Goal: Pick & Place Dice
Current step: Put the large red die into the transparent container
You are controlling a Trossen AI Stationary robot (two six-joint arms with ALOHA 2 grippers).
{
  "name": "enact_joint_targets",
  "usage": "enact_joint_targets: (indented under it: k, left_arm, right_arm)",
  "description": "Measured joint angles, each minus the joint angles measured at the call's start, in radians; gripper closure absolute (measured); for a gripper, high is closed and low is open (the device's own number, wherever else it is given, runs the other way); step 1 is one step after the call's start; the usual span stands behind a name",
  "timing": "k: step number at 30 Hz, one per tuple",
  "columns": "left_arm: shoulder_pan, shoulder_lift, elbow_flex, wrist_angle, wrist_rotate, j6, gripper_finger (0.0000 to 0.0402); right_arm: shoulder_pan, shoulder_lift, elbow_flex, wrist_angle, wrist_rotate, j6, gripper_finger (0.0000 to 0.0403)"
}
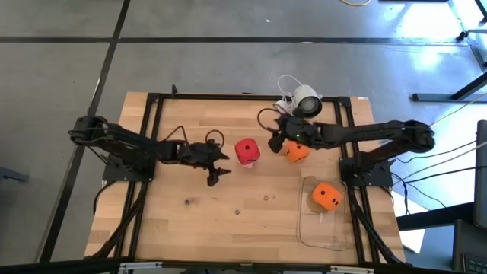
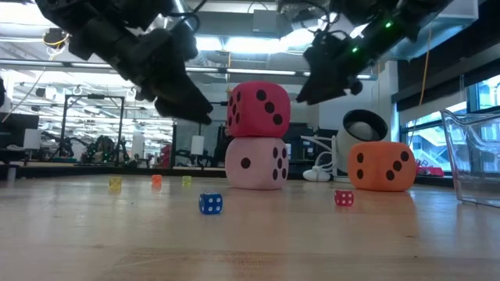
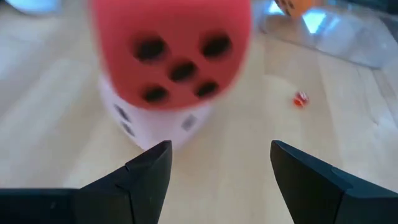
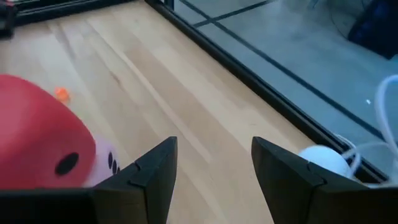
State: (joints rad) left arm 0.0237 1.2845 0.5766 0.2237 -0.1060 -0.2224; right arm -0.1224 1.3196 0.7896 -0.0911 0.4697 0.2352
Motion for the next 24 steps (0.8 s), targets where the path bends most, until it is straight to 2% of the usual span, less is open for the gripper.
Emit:
enact_joint_targets:
  k: [4, 7, 13, 18, 21, 24]
  left_arm:
    - [0.072, -0.106, 0.000, -0.066, 0.004, 0.087, 0.0135]
    - [0.141, -0.179, 0.000, -0.081, 0.054, 0.179, 0.0135]
    - [0.333, -0.205, 0.000, 0.023, 0.341, 0.290, 0.0134]
    - [0.498, -0.139, 0.000, 0.046, 0.593, 0.329, 0.0134]
    - [0.576, -0.097, 0.000, 0.057, 0.740, 0.326, 0.0134]
    - [0.627, -0.051, -0.003, 0.066, 0.857, 0.341, 0.0134]
  right_arm:
    - [-0.003, -0.096, 0.000, -0.090, -0.039, 0.018, 0.0195]
    - [-0.003, -0.148, 0.000, -0.093, -0.138, 0.019, 0.0195]
    - [-0.003, -0.170, 0.000, -0.071, -0.360, 0.019, 0.0195]
    - [-0.003, -0.162, 0.000, -0.085, -0.436, 0.030, 0.0195]
    - [-0.001, -0.162, -0.001, -0.117, -0.516, 0.097, 0.0195]
    - [0.014, -0.162, -0.003, -0.149, -0.525, 0.166, 0.0195]
